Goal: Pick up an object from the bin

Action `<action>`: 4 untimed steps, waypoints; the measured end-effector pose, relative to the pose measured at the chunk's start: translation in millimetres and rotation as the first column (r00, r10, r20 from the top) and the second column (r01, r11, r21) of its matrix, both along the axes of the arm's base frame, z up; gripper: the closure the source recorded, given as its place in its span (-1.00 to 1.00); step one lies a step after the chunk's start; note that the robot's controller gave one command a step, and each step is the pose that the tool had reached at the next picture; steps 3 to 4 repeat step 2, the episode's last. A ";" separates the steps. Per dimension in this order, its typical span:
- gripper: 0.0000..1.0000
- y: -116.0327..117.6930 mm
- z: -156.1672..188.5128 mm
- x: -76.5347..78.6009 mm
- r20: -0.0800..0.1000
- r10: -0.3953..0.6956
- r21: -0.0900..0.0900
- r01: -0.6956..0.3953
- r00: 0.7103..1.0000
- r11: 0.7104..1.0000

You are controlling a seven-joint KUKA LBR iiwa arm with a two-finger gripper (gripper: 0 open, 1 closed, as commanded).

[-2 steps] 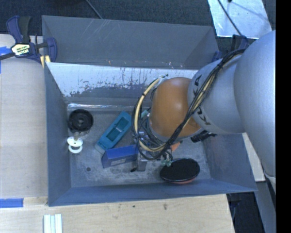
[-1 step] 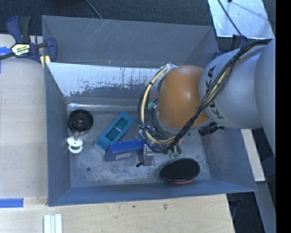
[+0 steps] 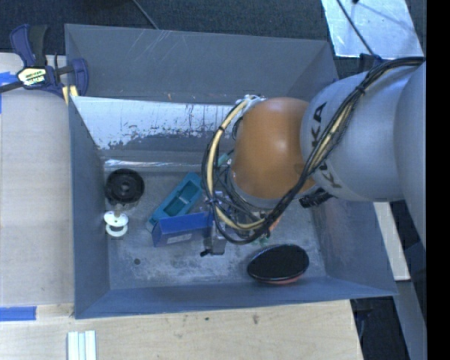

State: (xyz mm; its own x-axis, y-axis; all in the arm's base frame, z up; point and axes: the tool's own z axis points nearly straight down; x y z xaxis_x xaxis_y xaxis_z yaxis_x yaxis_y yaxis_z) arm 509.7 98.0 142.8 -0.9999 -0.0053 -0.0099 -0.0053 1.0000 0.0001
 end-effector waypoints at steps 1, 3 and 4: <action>1.00 7.8 28.5 7.6 -0.015 0.021 0.000 -0.021 1.000 1.000; 1.00 -17.2 87.7 15.9 -0.012 0.011 0.000 -0.011 1.000 1.000; 1.00 -17.2 87.7 15.9 -0.012 0.011 0.000 -0.011 1.000 1.000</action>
Offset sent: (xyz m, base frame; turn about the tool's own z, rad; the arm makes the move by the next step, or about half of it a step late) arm 0.0211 -0.0437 0.1378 0.0065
